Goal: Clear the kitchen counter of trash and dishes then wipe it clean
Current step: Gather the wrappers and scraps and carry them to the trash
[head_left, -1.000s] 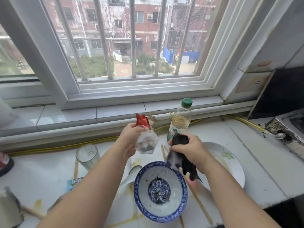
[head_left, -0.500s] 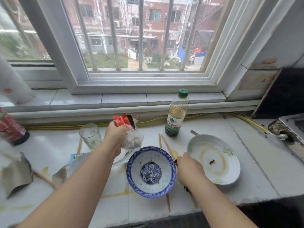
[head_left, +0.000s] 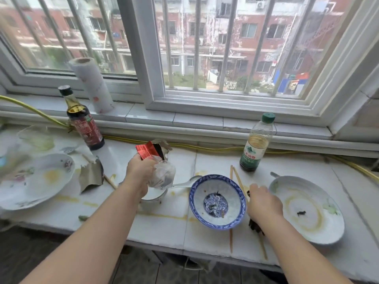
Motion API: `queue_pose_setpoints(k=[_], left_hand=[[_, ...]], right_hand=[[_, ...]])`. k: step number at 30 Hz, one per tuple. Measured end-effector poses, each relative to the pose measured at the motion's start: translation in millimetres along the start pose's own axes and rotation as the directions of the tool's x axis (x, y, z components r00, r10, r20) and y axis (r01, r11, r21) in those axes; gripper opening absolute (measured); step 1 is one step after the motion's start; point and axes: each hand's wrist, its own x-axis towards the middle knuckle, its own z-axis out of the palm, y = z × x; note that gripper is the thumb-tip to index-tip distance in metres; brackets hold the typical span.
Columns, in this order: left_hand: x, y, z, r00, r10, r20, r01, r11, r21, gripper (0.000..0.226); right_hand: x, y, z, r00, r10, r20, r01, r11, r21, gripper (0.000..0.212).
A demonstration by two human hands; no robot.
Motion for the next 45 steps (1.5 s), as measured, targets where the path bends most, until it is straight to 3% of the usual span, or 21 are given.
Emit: queue_pose_setpoints(k=[4,7,9,11,13,16,20,23,26,30,34,37,40,45], left_hand=[[-1,-3,-43,0.981,-0.01,-0.193,0.001,0.999,-0.046,0.027],[-1,-3,-75,0.95,-0.015,-0.313,-0.015,0.995,-0.095,0.025],[-2,-4,-95,0.918,-0.015,-0.396,-0.028,0.994,-0.102,0.021],[1,-5,-112,0.899,-0.024,-0.437,-0.024,0.994,-0.103,0.02],[5,-3,-128,0.897,-0.022,-0.442,-0.016,0.997,-0.082,0.016],[14,-2,-154,0.902,-0.021,-0.431,0.004,0.999,-0.04,0.021],[35,-2,-200,0.925,-0.027,-0.38,0.05,0.997,0.052,0.016],[55,-1,-226,0.947,-0.005,-0.32,0.057,0.987,0.153,0.02],[73,1,-237,0.97,0.031,-0.24,0.042,0.956,0.291,0.024],[98,6,-230,0.994,0.103,-0.042,-0.059,0.811,0.582,0.016],[120,5,-206,0.991,0.072,0.112,-0.129,0.715,0.687,0.014],[133,-1,-189,0.993,0.033,0.111,-0.107,0.621,0.777,0.023],[136,-3,-183,0.998,0.008,0.067,-0.062,0.484,0.873,0.041],[137,-6,-176,0.998,0.055,0.024,-0.046,0.451,0.891,0.045]], right_hand=[[0,0,-44,0.991,0.023,-0.13,-0.008,0.993,0.115,0.027],[-7,-13,-79,0.962,-0.065,-0.265,0.145,0.944,0.296,0.021],[-17,-34,-100,0.945,-0.154,-0.287,0.276,0.847,0.455,0.017],[-31,-63,-113,0.94,-0.22,-0.26,0.339,0.679,0.652,0.012],[-45,-99,-116,0.939,-0.277,-0.205,0.326,0.518,0.791,0.013],[-62,-162,-105,0.91,-0.398,-0.118,0.3,0.435,0.849,0.006],[-79,-252,-74,0.862,-0.506,-0.022,0.341,0.549,0.763,0.014],[-85,-305,-43,0.84,-0.542,0.033,0.418,0.683,0.599,0.022],[-83,-334,-16,0.861,-0.509,0.007,0.445,0.759,0.475,0.021],[-76,-348,1,0.872,-0.487,-0.059,0.477,0.813,0.333,0.027],[-74,-362,8,0.913,-0.408,0.023,0.393,0.891,0.227,0.038],[-74,-367,10,0.919,-0.377,0.116,0.344,0.91,0.231,0.045],[-69,-364,8,0.926,-0.37,0.075,0.344,0.908,0.24,0.047],[-68,-366,10,0.95,-0.306,0.057,0.278,0.918,0.284,0.041]])
